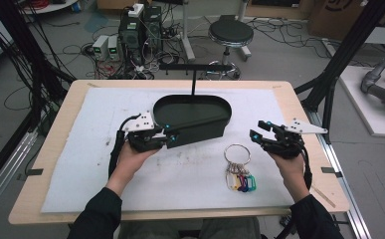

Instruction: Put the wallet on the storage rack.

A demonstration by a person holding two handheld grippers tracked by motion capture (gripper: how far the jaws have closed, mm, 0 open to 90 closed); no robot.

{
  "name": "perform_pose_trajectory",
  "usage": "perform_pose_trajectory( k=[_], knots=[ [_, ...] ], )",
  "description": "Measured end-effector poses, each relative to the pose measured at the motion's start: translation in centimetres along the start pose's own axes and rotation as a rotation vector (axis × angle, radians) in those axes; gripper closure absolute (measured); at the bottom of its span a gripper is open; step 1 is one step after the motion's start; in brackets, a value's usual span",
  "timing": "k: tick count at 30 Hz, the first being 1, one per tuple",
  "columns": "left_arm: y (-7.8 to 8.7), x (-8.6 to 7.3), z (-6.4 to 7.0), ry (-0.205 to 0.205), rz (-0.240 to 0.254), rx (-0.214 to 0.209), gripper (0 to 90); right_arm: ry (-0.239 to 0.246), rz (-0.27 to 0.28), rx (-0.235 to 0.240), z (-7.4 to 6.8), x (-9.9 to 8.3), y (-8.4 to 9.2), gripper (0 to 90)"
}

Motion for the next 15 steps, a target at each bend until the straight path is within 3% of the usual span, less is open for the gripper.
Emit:
perform_pose_trajectory(
  k=[4,9,15],
  knots=[
    [-0.5,0.8,-1.7,-0.002,0.006,0.062,74.0,-0.030,0.014,-0.060,1.1,-0.3,0.9,43.8],
    [-0.9,1.1,-2.9,0.006,0.023,0.091,74.0,-0.030,0.019,-0.077,1.3,-0.3,1.1,43.8],
    [-1.7,1.1,-4.5,0.002,0.002,0.127,73.9,-0.036,0.015,-0.107,1.6,-0.6,1.2,43.1]
  ],
)
Point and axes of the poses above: each handheld gripper's, and its own axes: y roughly backward along the jaws, x roughly out of its top, z roughly to its right, the point moved 6 cm from there along -y, roughly forward along the jaws, and after that the axes turned 3 degrees about z, right-handed, at the moved point
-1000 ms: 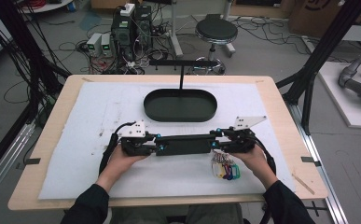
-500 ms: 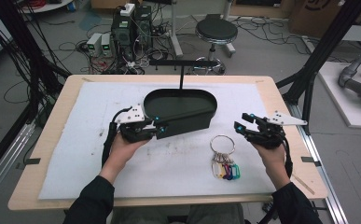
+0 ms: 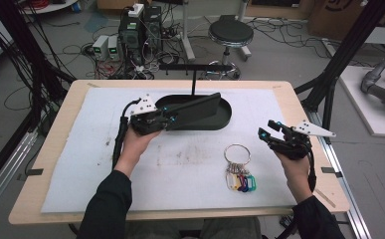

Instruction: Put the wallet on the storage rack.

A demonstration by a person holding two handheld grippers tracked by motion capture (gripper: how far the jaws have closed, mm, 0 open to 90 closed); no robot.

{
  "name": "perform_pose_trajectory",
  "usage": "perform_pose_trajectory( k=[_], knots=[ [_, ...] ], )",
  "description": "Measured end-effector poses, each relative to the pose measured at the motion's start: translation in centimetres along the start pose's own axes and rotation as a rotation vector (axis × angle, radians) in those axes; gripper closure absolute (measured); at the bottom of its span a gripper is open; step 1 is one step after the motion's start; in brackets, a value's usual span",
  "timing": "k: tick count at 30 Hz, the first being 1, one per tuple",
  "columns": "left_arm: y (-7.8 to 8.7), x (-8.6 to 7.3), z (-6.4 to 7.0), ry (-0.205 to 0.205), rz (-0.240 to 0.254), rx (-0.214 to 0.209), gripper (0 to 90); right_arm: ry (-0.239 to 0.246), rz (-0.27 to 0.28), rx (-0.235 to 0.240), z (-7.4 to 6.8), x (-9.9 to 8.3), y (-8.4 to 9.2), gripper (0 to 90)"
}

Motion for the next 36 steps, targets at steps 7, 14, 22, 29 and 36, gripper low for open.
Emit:
perform_pose_trajectory(
  k=[7,14,22,29,36],
  knots=[
    [-1.2,-0.8,-1.3,-0.009,0.003,0.031,73.9,-0.002,0.002,-0.009,0.2,-0.1,0.0,42.4],
    [-2.6,-1.9,-2.1,-0.011,0.014,0.035,74.0,-0.002,0.008,-0.013,0.2,-0.1,0.0,42.6],
    [-4.1,-2.3,-3.0,-0.013,-0.002,0.030,74.0,-0.001,0.005,-0.012,0.2,-0.2,0.0,42.6],
    [-5.1,-2.6,-3.4,-0.002,0.015,0.018,73.9,0.001,0.003,-0.012,0.3,-0.3,0.0,42.7],
    [-5.8,-3.5,-3.6,-0.004,-0.006,0.010,73.9,-0.003,0.004,-0.013,0.3,-0.4,0.0,42.7]
  ],
)
Point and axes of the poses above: each handheld gripper's, and its own axes: y roughly backward along the jaws, x roughly out of its top, z roughly to its right, the point moved 6 cm from there along -y, roughly forward along the jaws, and after that the axes turned 3 degrees about z, right-handed, at the moved point
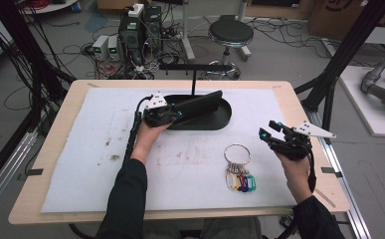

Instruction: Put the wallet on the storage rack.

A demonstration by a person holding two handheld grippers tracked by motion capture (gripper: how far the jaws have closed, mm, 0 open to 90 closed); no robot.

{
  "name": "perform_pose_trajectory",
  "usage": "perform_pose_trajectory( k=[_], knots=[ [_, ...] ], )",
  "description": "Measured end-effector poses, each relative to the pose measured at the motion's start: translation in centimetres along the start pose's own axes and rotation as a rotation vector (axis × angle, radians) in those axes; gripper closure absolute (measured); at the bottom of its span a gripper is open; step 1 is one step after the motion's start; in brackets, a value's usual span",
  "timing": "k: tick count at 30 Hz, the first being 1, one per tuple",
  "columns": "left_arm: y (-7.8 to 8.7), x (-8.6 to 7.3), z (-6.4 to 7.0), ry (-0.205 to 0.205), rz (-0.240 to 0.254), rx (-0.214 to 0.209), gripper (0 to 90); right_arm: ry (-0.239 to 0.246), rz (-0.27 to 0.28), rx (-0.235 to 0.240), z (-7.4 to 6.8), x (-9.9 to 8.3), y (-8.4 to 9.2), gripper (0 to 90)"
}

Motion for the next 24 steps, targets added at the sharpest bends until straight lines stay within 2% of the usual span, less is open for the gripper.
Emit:
perform_pose_trajectory(
  k=[4,14,24],
  knots=[
    [-0.2,-0.4,-0.3,0.013,0.004,0.004,73.9,0.005,-0.001,0.002,0.0,0.0,0.0,42.7],
    [-0.4,-1.2,-1.1,0.016,0.017,0.025,73.8,0.005,0.001,-0.001,0.0,0.0,0.0,42.8],
    [-0.7,-1.4,-1.1,0.011,0.021,0.033,73.0,0.002,-0.001,-0.001,0.0,0.0,-0.1,42.8]
  ],
)
Point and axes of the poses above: each handheld gripper's, and its own axes: y roughly backward along the jaws, x roughly out of its top, z roughly to its right, the point moved 6 cm from there along -y, roughly forward along the jaws, and after that the axes turned 3 degrees about z, right-handed, at the moved point
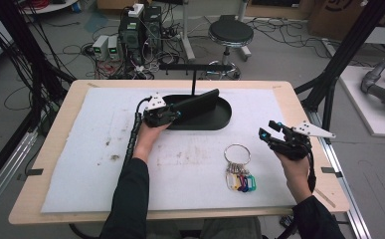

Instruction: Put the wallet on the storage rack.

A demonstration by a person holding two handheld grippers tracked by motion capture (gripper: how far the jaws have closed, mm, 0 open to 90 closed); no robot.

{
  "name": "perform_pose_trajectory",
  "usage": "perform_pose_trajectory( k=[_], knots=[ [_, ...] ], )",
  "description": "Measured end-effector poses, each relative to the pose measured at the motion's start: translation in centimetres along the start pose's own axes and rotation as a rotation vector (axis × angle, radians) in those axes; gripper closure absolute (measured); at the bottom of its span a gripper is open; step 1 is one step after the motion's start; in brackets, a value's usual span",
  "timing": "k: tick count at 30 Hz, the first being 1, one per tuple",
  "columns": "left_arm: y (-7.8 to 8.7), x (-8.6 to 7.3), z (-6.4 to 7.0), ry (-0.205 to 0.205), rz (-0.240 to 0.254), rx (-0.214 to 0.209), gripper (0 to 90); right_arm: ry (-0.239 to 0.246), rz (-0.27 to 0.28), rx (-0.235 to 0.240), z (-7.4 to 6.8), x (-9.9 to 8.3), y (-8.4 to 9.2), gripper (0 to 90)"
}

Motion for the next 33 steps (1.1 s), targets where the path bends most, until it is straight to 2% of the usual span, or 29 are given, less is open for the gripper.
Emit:
perform_pose_trajectory(
  k=[9,10,11,12,13,16,18,19,20,24,27,33],
  knots=[
    [0.1,-0.3,-0.1,-0.001,-0.041,0.020,67.8,0.001,-0.002,0.002,0.0,0.0,-0.1,42.8],
    [0.2,0.0,-0.1,0.017,-0.027,0.038,62.1,0.001,-0.001,0.001,0.0,0.0,-0.1,42.7],
    [0.2,0.0,-0.1,0.017,-0.027,0.038,57.3,0.001,-0.001,0.001,0.0,0.0,-0.1,42.7],
    [0.2,0.1,-0.2,0.024,-0.023,0.055,57.3,0.001,-0.001,0.002,0.0,0.0,-0.1,42.6],
    [0.3,0.3,-0.3,0.028,-0.024,0.066,52.4,0.000,-0.001,0.003,0.0,0.0,-0.1,42.6],
    [0.6,0.4,-0.2,0.011,-0.060,0.096,42.4,0.000,0.000,0.002,0.0,0.0,-0.1,42.6],
    [0.9,0.5,-0.3,0.025,-0.078,0.112,33.5,0.003,-0.001,0.000,0.0,0.0,-0.1,42.3],
    [1.0,0.5,-0.3,0.031,-0.088,0.121,33.5,0.003,-0.001,0.000,0.0,0.0,-0.1,42.3],
    [1.2,0.6,-0.4,0.041,-0.099,0.139,27.6,0.003,-0.001,0.001,0.0,0.0,-0.1,42.2],
    [2.0,1.4,-0.2,0.030,-0.119,0.154,27.1,0.003,0.000,0.002,0.0,0.0,0.0,41.9],
    [2.8,2.3,0.2,0.021,-0.111,0.157,25.2,0.004,0.000,0.001,0.0,0.0,0.0,41.8],
    [5.3,4.3,1.6,0.010,-0.064,0.171,24.5,0.004,0.000,0.001,0.0,0.0,0.0,41.4]
  ],
)
Point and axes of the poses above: each handheld gripper's, and its own axes: y roughly backward along the jaws, x roughly out of its top, z roughly to its right, the point moved 6 cm from there along -y, roughly forward along the jaws, and after that the axes turned 3 degrees about z, right-handed, at the moved point
